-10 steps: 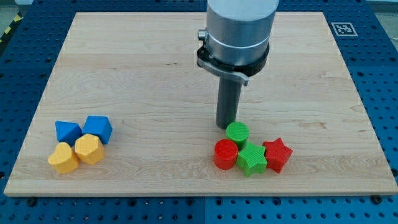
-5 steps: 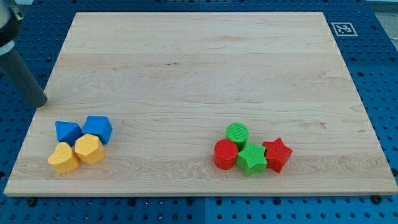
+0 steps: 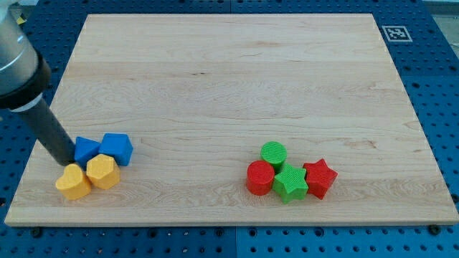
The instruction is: Move the blue cube to the group of the blocks
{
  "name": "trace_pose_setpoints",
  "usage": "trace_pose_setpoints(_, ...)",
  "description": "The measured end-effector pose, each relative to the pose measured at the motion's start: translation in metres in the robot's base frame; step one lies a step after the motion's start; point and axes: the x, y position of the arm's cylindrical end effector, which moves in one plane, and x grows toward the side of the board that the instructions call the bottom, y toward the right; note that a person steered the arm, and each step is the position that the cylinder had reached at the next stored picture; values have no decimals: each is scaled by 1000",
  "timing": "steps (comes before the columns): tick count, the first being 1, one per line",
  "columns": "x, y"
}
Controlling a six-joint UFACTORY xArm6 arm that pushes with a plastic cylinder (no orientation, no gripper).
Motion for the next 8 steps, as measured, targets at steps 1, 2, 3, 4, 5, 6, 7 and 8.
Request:
trace_pose_setpoints(1, 0, 32)
trace_pose_setpoints(2, 0, 71)
trace_pose_setpoints(3, 0, 104)
trace_pose_setpoints(4, -2, 128)
trace_pose_setpoints(5, -16, 133)
trace_pose_setpoints(6, -39, 125)
trace_pose_setpoints(7, -35, 143)
trace_pose_setpoints(8, -11, 174)
